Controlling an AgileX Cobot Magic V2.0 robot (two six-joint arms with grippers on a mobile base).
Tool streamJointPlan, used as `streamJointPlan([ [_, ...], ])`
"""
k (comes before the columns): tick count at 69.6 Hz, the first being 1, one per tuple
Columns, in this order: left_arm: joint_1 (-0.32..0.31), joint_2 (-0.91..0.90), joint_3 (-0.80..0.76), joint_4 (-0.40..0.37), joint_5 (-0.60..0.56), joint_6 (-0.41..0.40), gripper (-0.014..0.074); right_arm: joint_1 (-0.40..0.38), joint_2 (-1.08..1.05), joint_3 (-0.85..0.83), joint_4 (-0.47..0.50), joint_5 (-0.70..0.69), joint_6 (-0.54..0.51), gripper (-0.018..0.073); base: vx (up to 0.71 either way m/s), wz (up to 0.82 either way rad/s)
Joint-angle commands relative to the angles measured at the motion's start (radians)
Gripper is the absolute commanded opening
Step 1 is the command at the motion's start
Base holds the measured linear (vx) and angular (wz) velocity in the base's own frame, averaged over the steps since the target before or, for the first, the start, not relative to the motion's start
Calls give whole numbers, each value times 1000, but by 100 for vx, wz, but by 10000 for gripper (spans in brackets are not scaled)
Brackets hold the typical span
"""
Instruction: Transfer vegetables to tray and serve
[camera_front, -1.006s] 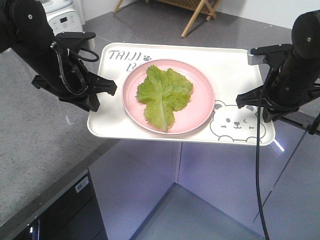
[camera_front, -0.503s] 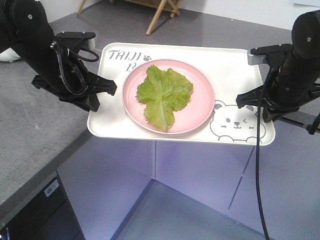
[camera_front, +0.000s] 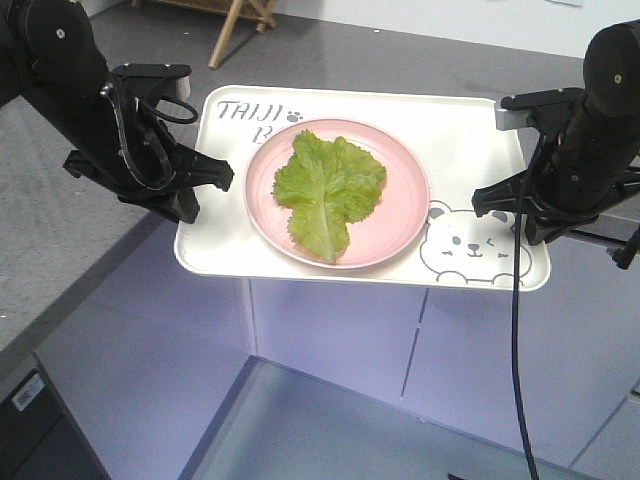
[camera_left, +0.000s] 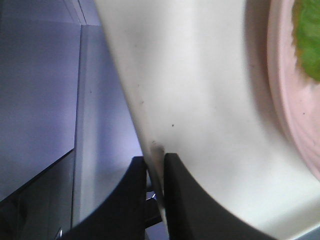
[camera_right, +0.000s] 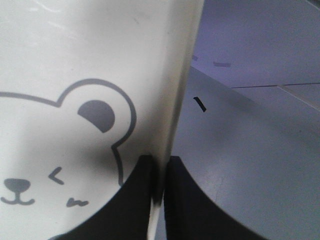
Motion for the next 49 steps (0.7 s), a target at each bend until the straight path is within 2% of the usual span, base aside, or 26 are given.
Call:
streamJointPlan([
  [1, -23, -58, -39, -149, -82, 26, -6, 17, -56, -32, 89, -68, -36, -10, -5, -29],
  [49, -23, -58, -39, -149, -82, 26, -6, 17, -56, -32, 89, -68, -36, -10, -4, -26],
])
